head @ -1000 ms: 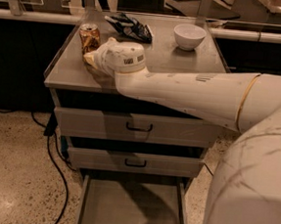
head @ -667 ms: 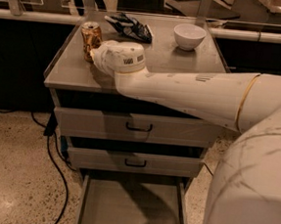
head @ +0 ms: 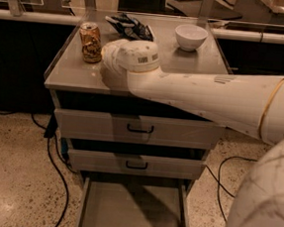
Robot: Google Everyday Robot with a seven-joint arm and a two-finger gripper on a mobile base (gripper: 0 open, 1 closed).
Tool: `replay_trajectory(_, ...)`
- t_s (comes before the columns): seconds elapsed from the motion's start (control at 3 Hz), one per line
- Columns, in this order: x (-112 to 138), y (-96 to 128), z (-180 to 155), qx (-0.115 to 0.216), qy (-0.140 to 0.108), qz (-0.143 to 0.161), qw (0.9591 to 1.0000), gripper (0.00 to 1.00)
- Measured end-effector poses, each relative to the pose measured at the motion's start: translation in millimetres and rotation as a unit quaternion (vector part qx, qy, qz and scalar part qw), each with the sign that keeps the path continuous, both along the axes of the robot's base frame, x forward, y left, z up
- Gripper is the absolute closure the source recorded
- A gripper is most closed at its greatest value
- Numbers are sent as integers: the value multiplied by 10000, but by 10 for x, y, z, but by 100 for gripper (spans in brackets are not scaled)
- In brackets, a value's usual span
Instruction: Place orange can into bottom drawer
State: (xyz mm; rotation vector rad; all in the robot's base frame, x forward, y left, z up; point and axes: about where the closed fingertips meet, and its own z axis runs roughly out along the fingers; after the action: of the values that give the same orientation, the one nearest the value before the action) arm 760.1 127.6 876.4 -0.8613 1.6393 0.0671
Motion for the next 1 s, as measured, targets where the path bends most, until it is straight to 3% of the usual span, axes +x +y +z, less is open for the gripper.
replay_trajectory(0.33,-262,-808,189,-339,-90,-352,9988,100)
replay_trajectory(0.67,-794,-1472,654,-483,-361,-617,9963,100)
replay_trajectory(1.0,-794,-1472,654,-483,-361,-617,9963,100)
